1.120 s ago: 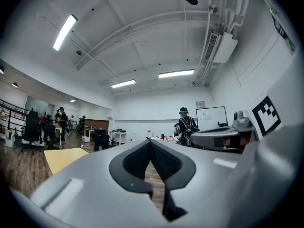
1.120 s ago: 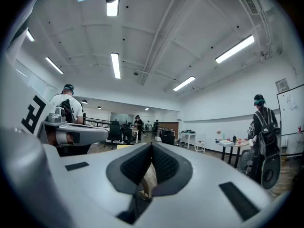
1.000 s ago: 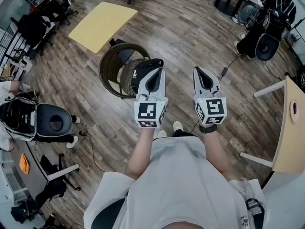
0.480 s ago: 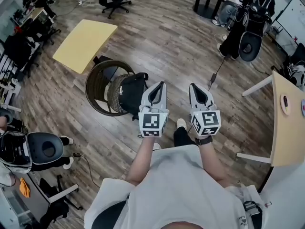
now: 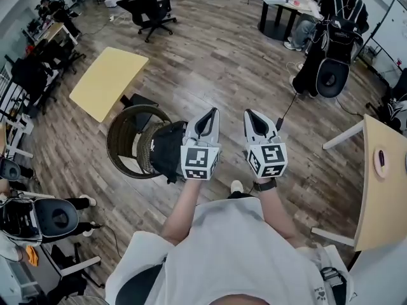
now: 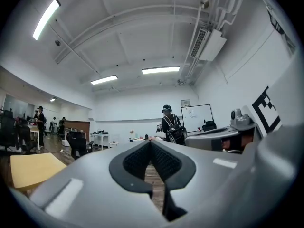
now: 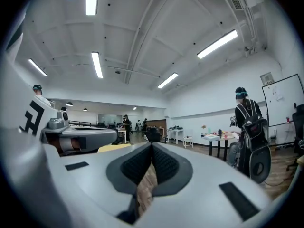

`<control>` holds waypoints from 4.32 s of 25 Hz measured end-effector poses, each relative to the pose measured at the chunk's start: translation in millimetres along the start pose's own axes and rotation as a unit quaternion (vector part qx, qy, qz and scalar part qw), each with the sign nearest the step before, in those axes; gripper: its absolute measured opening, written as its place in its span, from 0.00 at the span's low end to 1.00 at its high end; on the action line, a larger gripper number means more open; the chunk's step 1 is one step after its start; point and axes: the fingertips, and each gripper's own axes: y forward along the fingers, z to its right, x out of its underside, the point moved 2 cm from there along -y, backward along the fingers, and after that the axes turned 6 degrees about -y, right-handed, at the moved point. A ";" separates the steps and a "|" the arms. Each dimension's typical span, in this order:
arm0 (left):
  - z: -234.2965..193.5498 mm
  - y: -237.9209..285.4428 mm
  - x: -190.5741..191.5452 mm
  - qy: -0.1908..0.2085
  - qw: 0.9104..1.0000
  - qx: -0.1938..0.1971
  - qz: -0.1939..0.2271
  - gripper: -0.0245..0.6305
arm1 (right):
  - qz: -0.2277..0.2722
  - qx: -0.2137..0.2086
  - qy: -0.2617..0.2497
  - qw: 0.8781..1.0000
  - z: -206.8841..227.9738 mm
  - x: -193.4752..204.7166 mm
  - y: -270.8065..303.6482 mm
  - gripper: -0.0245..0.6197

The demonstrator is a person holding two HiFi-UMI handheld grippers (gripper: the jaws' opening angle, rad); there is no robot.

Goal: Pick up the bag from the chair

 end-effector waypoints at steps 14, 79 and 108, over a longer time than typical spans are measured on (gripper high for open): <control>25.7 87.9 9.7 -0.012 0.999 -0.049 0.001 0.05 | -0.002 -0.036 0.024 0.999 113.4 18.1 30.9 0.05; -433.8 -198.2 143.2 -0.161 0.795 -0.584 -0.009 0.05 | -0.097 -0.643 -0.129 0.748 -433.4 94.3 375.6 0.05; -412.2 -203.3 418.9 -0.385 0.725 -0.548 -0.158 0.23 | -0.321 -0.658 -0.224 0.644 -445.4 366.8 382.9 0.32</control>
